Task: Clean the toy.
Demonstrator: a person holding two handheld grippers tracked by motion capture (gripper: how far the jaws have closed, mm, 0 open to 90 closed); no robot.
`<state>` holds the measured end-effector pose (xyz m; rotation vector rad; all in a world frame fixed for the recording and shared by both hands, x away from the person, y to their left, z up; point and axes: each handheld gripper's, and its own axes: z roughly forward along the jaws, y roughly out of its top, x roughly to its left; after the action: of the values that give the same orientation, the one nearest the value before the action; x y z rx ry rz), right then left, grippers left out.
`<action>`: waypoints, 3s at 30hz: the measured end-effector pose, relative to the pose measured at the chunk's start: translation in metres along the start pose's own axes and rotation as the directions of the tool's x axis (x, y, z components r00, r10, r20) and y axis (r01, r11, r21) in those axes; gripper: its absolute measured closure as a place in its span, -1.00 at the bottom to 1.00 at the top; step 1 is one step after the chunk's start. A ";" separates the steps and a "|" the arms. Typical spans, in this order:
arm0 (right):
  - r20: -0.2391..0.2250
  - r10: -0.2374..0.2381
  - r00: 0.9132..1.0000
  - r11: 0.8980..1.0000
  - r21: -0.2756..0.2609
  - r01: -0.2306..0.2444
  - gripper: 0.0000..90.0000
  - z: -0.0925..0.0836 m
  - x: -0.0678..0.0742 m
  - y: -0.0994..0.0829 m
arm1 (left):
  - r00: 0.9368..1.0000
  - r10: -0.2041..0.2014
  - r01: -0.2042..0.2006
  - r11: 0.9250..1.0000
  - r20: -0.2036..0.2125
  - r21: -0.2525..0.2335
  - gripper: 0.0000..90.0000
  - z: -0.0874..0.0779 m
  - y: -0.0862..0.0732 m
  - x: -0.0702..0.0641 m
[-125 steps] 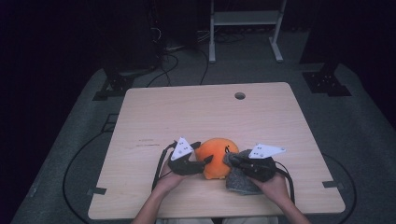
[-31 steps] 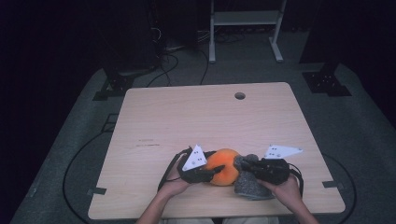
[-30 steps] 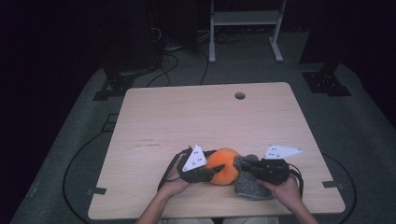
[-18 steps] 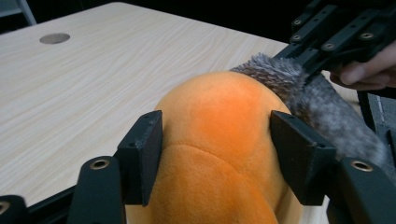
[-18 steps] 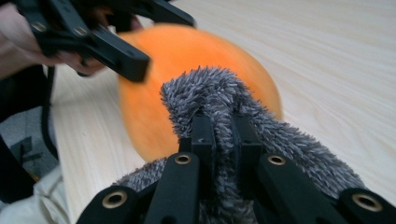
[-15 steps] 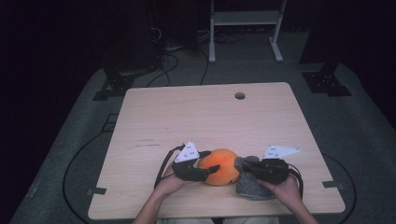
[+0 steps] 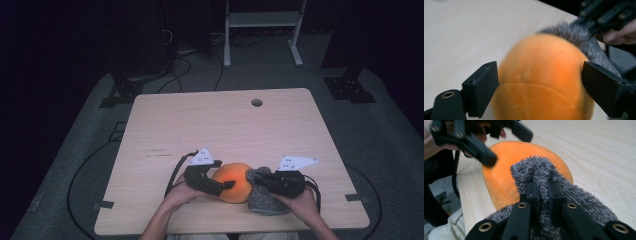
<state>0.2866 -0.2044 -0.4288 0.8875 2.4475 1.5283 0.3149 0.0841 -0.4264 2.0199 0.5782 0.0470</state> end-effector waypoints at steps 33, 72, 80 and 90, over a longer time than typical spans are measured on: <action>0.057 0.036 0.998 0.999 -0.009 -0.036 0.82 0.008 -0.011 -0.006 | 0.979 0.192 -0.197 0.977 -0.067 -0.078 -0.29 -0.008 -0.015 0.002; 0.051 -0.106 0.993 0.994 -0.021 0.108 0.82 0.006 0.009 0.012 | 0.976 0.216 -0.216 0.976 -0.005 -0.023 -0.49 -0.008 -0.003 -0.005; 0.049 -0.095 0.994 0.995 -0.004 0.096 0.82 0.003 0.008 0.007 | 0.992 0.130 -0.130 0.991 0.005 0.043 -0.39 -0.006 -0.009 0.004; 0.036 -0.173 0.984 0.980 -0.093 0.175 0.82 0.002 0.024 0.021 | 0.902 0.407 -0.410 0.912 -0.146 0.015 -0.20 0.000 -0.003 -0.015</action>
<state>0.2763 -0.1832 -0.4075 0.6544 2.3403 1.5455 0.3009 0.0787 -0.4261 2.1021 0.2314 0.4560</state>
